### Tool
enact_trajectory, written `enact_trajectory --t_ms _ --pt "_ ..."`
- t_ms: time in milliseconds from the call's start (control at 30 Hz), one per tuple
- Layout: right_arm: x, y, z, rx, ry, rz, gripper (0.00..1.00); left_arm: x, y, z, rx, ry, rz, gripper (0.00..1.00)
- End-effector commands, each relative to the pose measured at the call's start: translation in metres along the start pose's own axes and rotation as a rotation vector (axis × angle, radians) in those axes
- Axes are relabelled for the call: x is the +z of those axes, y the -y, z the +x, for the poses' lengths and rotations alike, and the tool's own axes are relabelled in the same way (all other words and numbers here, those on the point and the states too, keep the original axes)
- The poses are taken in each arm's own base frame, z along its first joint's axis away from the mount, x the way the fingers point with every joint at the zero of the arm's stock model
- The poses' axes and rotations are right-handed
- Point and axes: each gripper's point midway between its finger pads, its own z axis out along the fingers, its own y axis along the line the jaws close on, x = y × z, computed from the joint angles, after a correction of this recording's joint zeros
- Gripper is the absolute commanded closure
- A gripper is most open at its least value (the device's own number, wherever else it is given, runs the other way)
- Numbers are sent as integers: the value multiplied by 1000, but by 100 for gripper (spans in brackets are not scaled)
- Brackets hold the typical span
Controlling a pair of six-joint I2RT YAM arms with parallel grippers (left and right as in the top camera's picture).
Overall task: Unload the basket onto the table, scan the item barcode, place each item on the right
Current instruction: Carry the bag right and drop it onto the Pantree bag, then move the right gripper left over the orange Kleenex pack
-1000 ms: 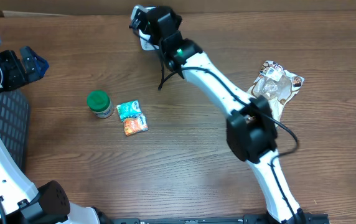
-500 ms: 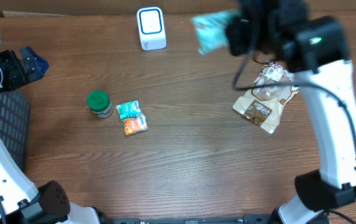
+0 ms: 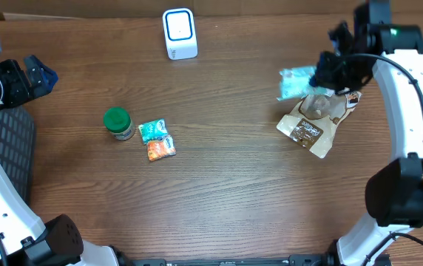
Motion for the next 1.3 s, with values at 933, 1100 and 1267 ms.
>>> enact_trajectory --t_ms 933,1100,1267 --pt "59 110 21 301 25 27 34 3 -1 -1 14 -6 -2 0" --pt "25 98 5 281 55 44 34 3 -1 -1 14 -6 -2 0" --pt "2 57 4 211 35 29 36 3 -1 -1 14 -6 -2 0"
